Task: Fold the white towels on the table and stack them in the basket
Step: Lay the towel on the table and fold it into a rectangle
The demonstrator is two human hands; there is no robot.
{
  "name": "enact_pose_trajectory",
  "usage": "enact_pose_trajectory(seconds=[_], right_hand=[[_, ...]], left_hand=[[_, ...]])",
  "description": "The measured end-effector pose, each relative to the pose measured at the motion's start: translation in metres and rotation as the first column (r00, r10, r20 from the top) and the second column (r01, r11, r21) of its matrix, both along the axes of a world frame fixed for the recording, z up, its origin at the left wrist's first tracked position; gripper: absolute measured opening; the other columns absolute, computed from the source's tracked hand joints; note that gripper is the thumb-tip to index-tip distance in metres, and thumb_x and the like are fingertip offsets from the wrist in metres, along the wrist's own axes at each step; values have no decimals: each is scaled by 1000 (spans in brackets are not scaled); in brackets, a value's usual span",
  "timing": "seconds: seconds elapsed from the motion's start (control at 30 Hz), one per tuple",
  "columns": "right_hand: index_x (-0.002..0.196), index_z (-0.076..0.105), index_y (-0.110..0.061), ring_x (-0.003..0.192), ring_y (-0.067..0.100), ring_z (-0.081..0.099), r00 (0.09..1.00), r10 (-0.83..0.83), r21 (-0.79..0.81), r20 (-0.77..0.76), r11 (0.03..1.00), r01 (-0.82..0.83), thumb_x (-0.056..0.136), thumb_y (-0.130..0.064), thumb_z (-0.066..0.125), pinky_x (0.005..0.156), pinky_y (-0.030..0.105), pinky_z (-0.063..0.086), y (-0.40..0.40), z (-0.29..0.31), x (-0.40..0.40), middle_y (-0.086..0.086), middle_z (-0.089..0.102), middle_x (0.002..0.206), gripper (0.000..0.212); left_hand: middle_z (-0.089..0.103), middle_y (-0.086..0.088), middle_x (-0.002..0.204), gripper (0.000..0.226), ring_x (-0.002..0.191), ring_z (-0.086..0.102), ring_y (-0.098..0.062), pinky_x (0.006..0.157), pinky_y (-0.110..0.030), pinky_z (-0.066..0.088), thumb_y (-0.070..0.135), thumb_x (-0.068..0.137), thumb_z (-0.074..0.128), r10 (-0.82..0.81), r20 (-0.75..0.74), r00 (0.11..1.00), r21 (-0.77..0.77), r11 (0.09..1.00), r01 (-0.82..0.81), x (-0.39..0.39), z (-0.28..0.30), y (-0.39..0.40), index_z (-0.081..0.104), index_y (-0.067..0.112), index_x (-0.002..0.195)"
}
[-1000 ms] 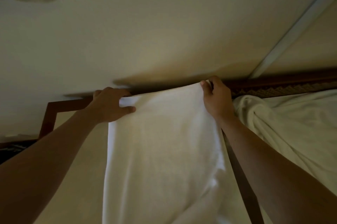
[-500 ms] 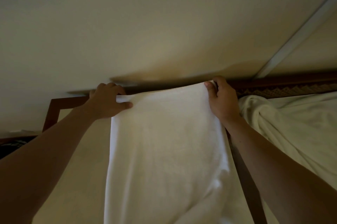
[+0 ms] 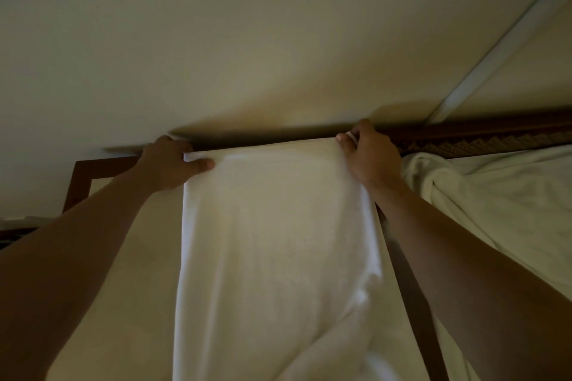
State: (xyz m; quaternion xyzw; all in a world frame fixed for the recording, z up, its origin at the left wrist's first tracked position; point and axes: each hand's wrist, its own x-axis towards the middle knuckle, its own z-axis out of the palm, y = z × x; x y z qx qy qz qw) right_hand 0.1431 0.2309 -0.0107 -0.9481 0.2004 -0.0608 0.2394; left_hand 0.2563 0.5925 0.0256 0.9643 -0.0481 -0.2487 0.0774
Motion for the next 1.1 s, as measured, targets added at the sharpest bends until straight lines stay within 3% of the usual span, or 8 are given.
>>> enact_pose_trajectory(seconds=[0.2,0.33,0.4,0.5,0.67,0.77,0.9,1.1], right_hand=[[121,53,-5,107,41,63,987,-150,247,-59,956,160,105,-51,45,77,37,44,5,21,-11,18,67,114,50],[122,54,-8,95,30,60,969,-188,348,-158,908,233,109,-47,34,78,33,38,5,28,-50,8,62,103,46],[111,56,-13,76,18,57,965,-198,300,-171,923,242,107,-49,38,66,31,38,11,23,-75,-2,59,85,41],[101,55,-17,74,20,60,953,-208,152,-222,958,244,101,-58,45,62,30,40,27,13,-99,-2,61,83,43],[107,48,-13,65,18,59,968,-191,-37,-164,982,187,106,-50,42,47,25,31,44,12,-105,-1,56,79,38],[109,48,-12,68,26,65,971,-181,-93,-157,981,168,108,-48,34,50,29,38,38,9,-105,6,64,80,39],[109,50,-13,81,34,68,965,-186,-105,-185,980,169,107,-52,33,60,34,42,31,7,-106,9,69,91,42],[115,51,-16,73,26,64,951,-266,86,-160,955,282,105,-53,39,58,32,40,35,16,-123,-4,57,79,39]], left_hand=[[64,-13,120,54,111,60,-40,90,-46,47,56,97,57,235,212,949,-291,942,-168,-56,-10,-5,51,17,133],[62,-4,107,45,100,58,-31,86,-41,44,50,105,44,453,110,885,-391,838,-381,-93,-15,-5,59,15,129],[65,-6,99,46,89,58,-28,82,-40,45,51,106,40,499,91,862,-392,814,-430,-104,-17,-3,65,13,111],[61,-4,82,48,75,55,-23,76,-38,41,50,107,38,511,76,856,-381,808,-449,-114,-15,-4,65,12,94],[58,-1,83,44,83,55,-28,75,-36,39,54,104,41,439,153,886,-360,859,-363,-123,-17,1,58,14,96],[54,1,76,45,73,53,-26,65,-36,39,57,101,45,431,249,867,-359,873,-331,-132,-20,-1,52,14,91],[51,-1,77,42,73,49,-26,65,-37,38,55,102,46,448,303,841,-364,870,-332,-140,-19,-10,50,13,93],[59,0,78,44,73,56,-24,70,-36,43,53,106,35,474,278,835,-359,858,-368,-161,-18,-2,57,17,91]])
